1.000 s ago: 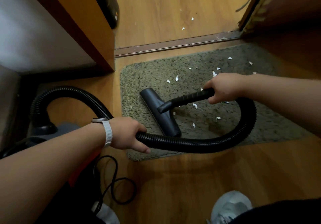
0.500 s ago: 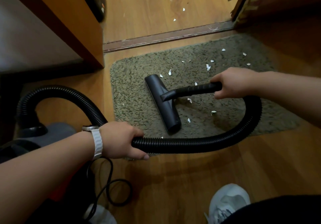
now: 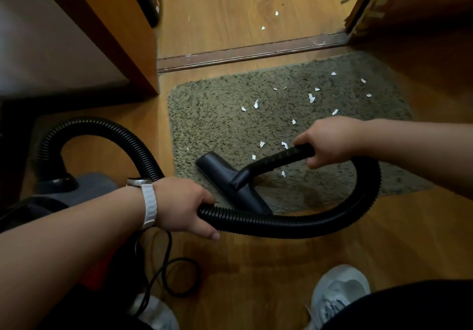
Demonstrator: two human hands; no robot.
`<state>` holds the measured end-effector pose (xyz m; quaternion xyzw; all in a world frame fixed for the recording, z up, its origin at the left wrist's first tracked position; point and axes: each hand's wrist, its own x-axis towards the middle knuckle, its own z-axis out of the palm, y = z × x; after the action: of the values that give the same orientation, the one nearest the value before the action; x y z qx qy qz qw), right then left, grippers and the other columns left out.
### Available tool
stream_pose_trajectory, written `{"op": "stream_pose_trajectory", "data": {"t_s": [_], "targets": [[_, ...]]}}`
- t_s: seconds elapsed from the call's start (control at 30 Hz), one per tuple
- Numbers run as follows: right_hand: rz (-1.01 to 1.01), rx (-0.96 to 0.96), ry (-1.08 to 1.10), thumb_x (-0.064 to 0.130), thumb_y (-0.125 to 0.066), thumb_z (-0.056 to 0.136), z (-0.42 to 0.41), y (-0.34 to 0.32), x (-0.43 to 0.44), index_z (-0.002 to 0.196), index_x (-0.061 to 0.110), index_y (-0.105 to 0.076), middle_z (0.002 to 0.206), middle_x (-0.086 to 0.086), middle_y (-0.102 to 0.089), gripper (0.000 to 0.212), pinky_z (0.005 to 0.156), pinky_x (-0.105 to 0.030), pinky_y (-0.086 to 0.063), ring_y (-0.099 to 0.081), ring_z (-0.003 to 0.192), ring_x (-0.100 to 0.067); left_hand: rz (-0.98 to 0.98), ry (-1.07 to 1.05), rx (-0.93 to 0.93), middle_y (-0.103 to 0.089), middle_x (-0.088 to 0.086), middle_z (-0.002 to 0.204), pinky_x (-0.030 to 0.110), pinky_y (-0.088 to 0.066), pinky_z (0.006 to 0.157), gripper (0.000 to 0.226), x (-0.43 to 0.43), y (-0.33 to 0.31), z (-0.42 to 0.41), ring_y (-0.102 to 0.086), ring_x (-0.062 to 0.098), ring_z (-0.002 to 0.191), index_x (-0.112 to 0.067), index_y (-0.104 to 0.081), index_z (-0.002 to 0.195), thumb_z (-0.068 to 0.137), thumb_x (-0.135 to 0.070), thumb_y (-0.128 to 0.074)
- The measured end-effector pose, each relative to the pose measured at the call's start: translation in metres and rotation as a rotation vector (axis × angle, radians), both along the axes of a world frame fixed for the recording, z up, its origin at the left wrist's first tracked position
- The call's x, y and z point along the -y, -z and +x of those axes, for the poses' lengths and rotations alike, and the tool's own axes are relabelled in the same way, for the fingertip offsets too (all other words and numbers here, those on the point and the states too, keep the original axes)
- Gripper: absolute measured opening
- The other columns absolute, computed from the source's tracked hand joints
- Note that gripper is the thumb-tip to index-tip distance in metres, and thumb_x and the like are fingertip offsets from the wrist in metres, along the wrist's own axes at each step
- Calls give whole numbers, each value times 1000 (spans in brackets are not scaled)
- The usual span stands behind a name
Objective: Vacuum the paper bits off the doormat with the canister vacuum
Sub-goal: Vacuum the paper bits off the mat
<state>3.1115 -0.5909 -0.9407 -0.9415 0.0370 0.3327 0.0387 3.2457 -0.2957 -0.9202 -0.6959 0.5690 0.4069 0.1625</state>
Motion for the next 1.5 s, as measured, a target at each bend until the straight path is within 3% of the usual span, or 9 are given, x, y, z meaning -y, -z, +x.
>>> {"op": "stream_pose_trajectory", "data": {"t_s": [0.37, 0.57, 0.73, 0.9, 1.0, 1.13, 1.5], "targets": [[-74, 62, 204, 42, -68, 82, -1, -15, 43, 95, 31, -64, 70, 8, -62, 18, 52, -25, -41, -55, 63, -6, -72, -50, -15, -62, -7, 72, 34, -52, 63, 56, 13, -2, 4, -58, 10, 66, -28, -58, 86, 71, -82, -54], [-10, 27, 7, 42, -66, 77, -7, -13, 18, 92, 32, -59, 66, 10, -58, 19, 54, -26, -42, -51, 58, -4, -52, 4, 7, -61, -8, 70, 28, -46, 59, 57, 14, 3, 2, -58, 9, 65, -28, -57, 86, 69, -83, -55], [-22, -33, -186, 43, -61, 80, -12, -4, -9, 100, 31, -58, 72, 9, -52, 24, 57, -28, -43, -54, 69, -18, -16, 42, 17, -64, -8, 74, 32, -54, 66, 65, 12, 10, 2, -61, 9, 68, -31, -59, 90, 62, -89, -50], [-43, -5, -91, 46, -62, 80, -14, -2, 8, 109, 34, -60, 73, 10, -55, 32, 56, -27, -43, -53, 66, -16, -4, 46, 32, -61, -9, 74, 27, -47, 61, 57, 15, 8, -3, -59, 10, 69, -29, -57, 91, 70, -82, -55], [-36, 27, 3, 46, -65, 79, -18, -2, 29, 103, 35, -61, 70, 10, -58, 27, 61, -30, -51, -52, 61, -10, -42, 33, 51, -61, -8, 74, 27, -46, 61, 57, 18, 7, -5, -59, 11, 70, -27, -57, 90, 72, -81, -54], [-59, 55, 81, 43, -66, 79, -21, -7, 43, 100, 33, -62, 67, 9, -58, 24, 52, -25, -42, -53, 58, -6, -68, 2, 43, -62, -7, 72, 28, -48, 60, 58, 22, 8, -5, -59, 8, 66, -27, -56, 87, 71, -83, -53], [-50, 59, -125, 47, -59, 81, -16, 2, -4, 108, 31, -59, 70, 9, -50, 31, 57, -28, -47, -55, 69, -21, 5, 85, 54, -62, -8, 73, 28, -47, 61, 58, 17, 12, -3, -59, 9, 68, -30, -56, 86, 67, -84, -53]]}}
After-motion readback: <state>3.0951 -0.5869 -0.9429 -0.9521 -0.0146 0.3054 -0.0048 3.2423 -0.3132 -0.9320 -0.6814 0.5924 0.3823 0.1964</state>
